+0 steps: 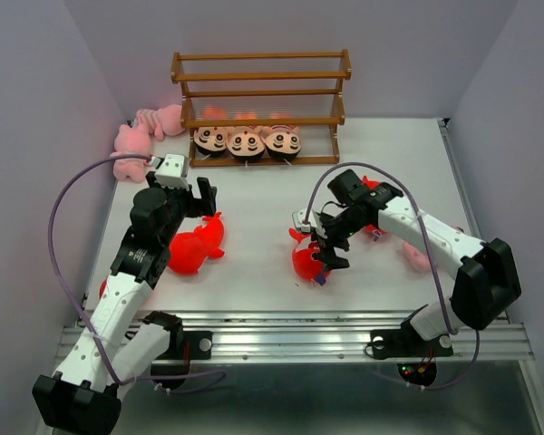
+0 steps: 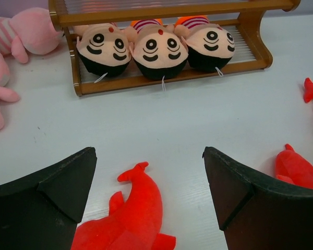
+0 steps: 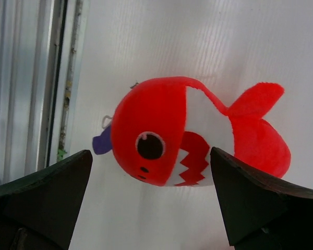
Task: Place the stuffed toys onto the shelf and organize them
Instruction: Grab a stuffed toy with the right arm
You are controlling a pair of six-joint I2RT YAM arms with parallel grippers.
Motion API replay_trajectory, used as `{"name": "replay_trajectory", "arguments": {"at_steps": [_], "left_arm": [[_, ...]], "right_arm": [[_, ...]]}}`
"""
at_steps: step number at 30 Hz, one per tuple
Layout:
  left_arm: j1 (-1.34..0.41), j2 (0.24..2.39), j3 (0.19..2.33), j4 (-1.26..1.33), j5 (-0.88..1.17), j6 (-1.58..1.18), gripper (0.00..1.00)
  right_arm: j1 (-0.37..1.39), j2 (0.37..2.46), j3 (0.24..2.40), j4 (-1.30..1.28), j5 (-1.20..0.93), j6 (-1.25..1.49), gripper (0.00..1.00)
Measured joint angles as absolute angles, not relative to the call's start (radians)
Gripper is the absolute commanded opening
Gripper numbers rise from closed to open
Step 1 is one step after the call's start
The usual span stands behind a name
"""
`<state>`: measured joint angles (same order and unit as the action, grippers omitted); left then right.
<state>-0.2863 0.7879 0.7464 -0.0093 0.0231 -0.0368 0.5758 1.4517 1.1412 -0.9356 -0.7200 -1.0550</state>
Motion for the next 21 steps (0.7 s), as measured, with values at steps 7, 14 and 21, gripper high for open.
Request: {"name": "replay_trajectory", "arguments": {"at_steps": [7, 14, 21], "left_arm": [[-0.286, 0.788, 0.746, -0.013, -0.014, -0.035, 0.95], [-0.286, 0.774, 0.746, -0.012, -0.023, -0.033, 0.99], [-0.286, 0.769, 0.72, 0.003, 0.005, -0.045, 0.99]], "right_arm": [[0.665, 1.573, 1.198, -0.879, -0.521, -1.049, 0.91], [0.717, 1.589, 1.172, -0.813, -0.407, -1.009, 0.3], [0.713, 1.587, 1.155, -0.776, -0.392, -0.919, 0.01]]}}
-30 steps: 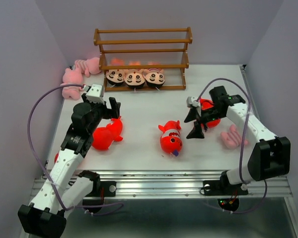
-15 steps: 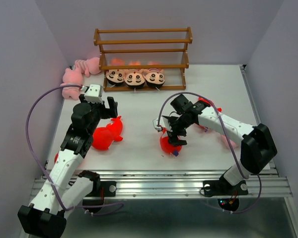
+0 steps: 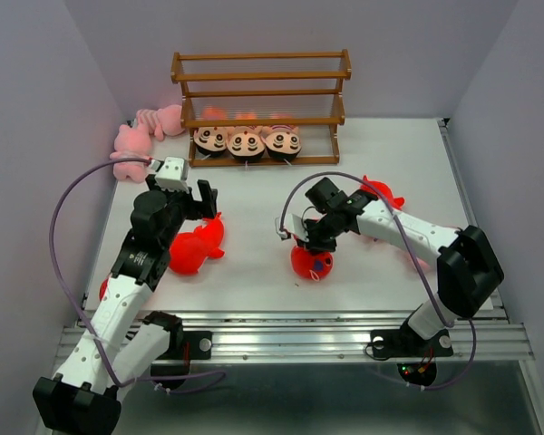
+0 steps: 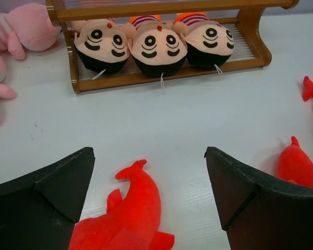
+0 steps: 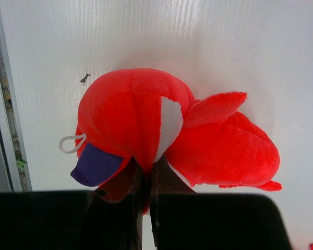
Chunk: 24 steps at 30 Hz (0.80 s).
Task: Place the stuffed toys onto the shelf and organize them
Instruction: Grab a stuffed toy with the right arm, then pass the stuffed toy from the right arm to the left
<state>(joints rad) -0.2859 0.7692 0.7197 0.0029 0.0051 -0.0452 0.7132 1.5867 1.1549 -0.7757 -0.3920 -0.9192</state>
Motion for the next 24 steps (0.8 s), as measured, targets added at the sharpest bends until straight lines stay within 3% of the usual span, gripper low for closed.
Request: {"name": "replay_trajectory", "arguments": {"at_steps": [6, 13, 16, 20, 24], "left_arm": [[-0.286, 0.768, 0.712, 0.018, 0.116, -0.046, 0.99], [-0.286, 0.796, 0.672, 0.158, 0.438, -0.151, 0.99], [-0.303, 0.869, 0.666, 0.245, 0.541, -0.263, 0.99], [-0.443, 0.952, 0.667, 0.299, 0.525, -0.358, 0.99], [-0.603, 1.045, 0.701, 0.318, 0.501, -0.416, 0.99]], "right_arm": [[0.606, 1.568, 1.205, -0.777, -0.456, -0.724, 0.01], [0.322, 1.518, 1.38, -0.718, -0.549, -0.371, 0.01], [0.278, 1.493, 1.412, -0.699, -0.549, -0.226, 0.01], [0.274, 1.473, 1.421, -0.696, -0.554, -0.071, 0.01], [0.273, 1.473, 1.43, -0.729, -0.582, -0.11, 0.01]]}}
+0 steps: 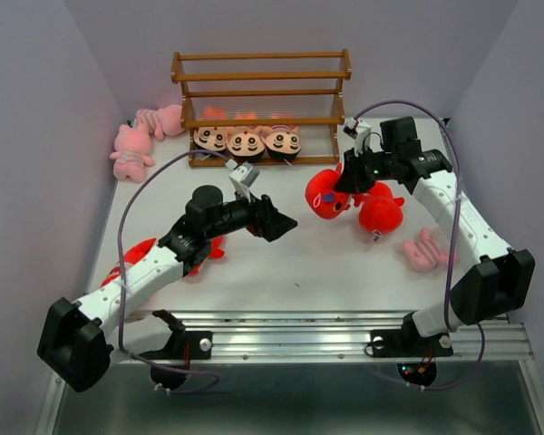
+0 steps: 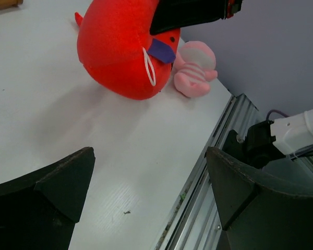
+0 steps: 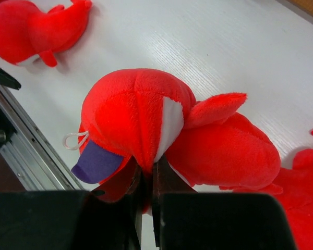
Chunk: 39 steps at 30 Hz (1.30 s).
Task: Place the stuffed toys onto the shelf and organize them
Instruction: Pass the stuffed toy from the right arm to the left
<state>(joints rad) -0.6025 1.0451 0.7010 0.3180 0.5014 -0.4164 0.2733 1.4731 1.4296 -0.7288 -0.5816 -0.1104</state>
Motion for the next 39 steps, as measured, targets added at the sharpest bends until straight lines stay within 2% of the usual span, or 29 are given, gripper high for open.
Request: {"name": "replay_trajectory", "arguments": {"at_steps": [14, 23, 25, 29, 30, 32, 35, 36, 39], "left_arm": [[-0.779, 1.398, 0.995, 0.301, 0.408, -0.448, 0.99], [-0.824, 1.511, 1.073, 0.244, 0.37, -0.43, 0.99], [-0.832, 1.518, 1.077, 0.227, 0.352, -0.428, 0.96], [-0.843, 1.518, 1.082, 0.219, 0.323, -0.427, 0.8], [-0.844, 1.518, 1.082, 0.22, 0.319, -0.43, 0.71], [-0.847, 1.518, 1.082, 0.221, 0.319, -0.432, 0.6], [-0.85, 1.518, 1.082, 0.228, 0.323, -0.438, 0.35], [-0.85, 1.518, 1.082, 0.236, 0.33, -0.442, 0.2], [-0.85, 1.518, 1.081, 0.244, 0.346, -0.447, 0.0]], "right_arm": [[0.273, 1.431, 1.433, -0.979, -0.632, -0.684, 0.03], [0.273, 1.362, 1.431, -1.022, -0.668, -0.818, 0.04], [0.273, 1.354, 1.431, -1.024, -0.677, -0.836, 0.05], [0.273, 1.35, 1.42, -1.024, -0.693, -0.855, 0.06], [0.273, 1.349, 1.415, -1.022, -0.697, -0.862, 0.06], [0.273, 1.348, 1.408, -1.021, -0.701, -0.868, 0.07], [0.27, 1.348, 1.403, -1.021, -0.708, -0.876, 0.11], [0.269, 1.347, 1.401, -1.02, -0.711, -0.877, 0.13], [0.269, 1.343, 1.396, -1.019, -0.715, -0.88, 0.15]]}}
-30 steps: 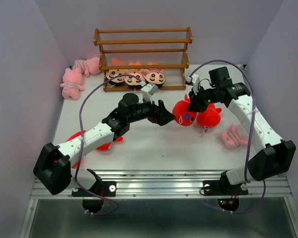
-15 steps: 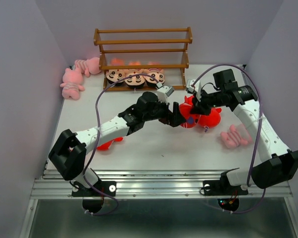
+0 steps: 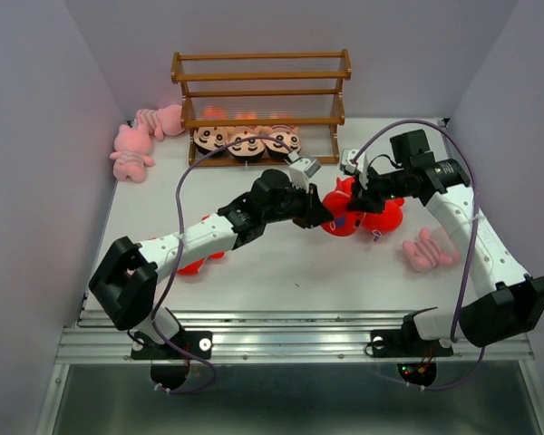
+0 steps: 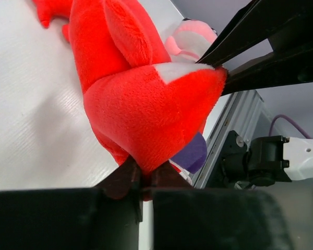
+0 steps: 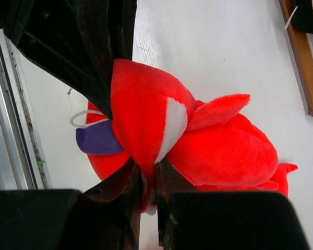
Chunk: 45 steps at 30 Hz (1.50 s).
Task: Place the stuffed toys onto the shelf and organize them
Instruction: Pass the stuffed toy from the right arm to the left, then place the stuffed toy onto shelf
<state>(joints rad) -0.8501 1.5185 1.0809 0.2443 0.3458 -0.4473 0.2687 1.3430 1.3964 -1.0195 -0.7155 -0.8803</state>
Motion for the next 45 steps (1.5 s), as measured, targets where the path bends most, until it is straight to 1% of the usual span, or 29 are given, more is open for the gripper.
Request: {"name": "replay_trajectory", "arguments": {"at_steps": [2, 3, 4, 5, 6, 11, 14, 17, 19, 23, 26, 29, 35, 41, 45], "left_arm": [[-0.85, 1.518, 1.075, 0.255, 0.361, -0.453, 0.0], [-0.85, 1.518, 1.068, 0.267, 0.369, -0.456, 0.0], [-0.85, 1.518, 1.065, 0.273, 0.371, -0.458, 0.0], [-0.849, 1.518, 1.051, 0.29, 0.38, -0.459, 0.0], [-0.849, 1.518, 1.039, 0.303, 0.386, -0.461, 0.0], [-0.84, 1.512, 0.951, 0.334, 0.397, -0.447, 0.0], [-0.829, 1.473, 0.888, 0.329, 0.398, -0.418, 0.0], [-0.815, 1.372, 0.814, 0.315, 0.395, -0.359, 0.0], [-0.8, 1.267, 0.775, 0.31, 0.39, -0.308, 0.0], [-0.762, 1.085, 0.738, 0.318, 0.392, -0.224, 0.0], [-0.676, 0.968, 0.704, 0.348, 0.434, -0.179, 0.0], [-0.516, 0.914, 0.664, 0.383, 0.518, -0.161, 0.0], [-0.279, 0.965, 0.602, 0.519, 0.688, -0.228, 0.0], [-0.161, 1.109, 0.607, 0.739, 0.796, -0.384, 0.0], [-0.104, 1.237, 0.644, 0.874, 0.842, -0.5, 0.0]], "right_arm": [[0.269, 1.34, 1.395, -1.02, -0.719, -0.88, 0.25], [0.268, 1.338, 1.394, -1.02, -0.719, -0.879, 0.48], [0.268, 1.336, 1.392, -1.021, -0.72, -0.876, 0.48], [0.268, 1.334, 1.391, -1.021, -0.722, -0.869, 0.84], [0.268, 1.332, 1.39, -1.018, -0.722, -0.852, 1.0], [0.268, 1.304, 1.391, -1.003, -0.733, -0.773, 1.0], [0.268, 1.271, 1.404, -0.979, -0.725, -0.681, 1.0], [0.268, 1.218, 1.407, -0.901, -0.687, -0.557, 1.0], [0.268, 1.183, 1.398, -0.835, -0.66, -0.49, 1.0], [0.265, 1.113, 1.291, -0.704, -0.614, -0.385, 1.0], [0.236, 1.105, 1.19, -0.636, -0.603, -0.336, 1.0], [0.197, 1.104, 1.113, -0.592, -0.593, -0.302, 1.0], [0.159, 1.078, 0.982, -0.484, -0.61, -0.265, 1.0], [0.096, 1.088, 0.883, -0.405, -0.679, -0.238, 1.0], [0.078, 1.092, 0.859, -0.384, -0.691, -0.232, 1.0]]}}
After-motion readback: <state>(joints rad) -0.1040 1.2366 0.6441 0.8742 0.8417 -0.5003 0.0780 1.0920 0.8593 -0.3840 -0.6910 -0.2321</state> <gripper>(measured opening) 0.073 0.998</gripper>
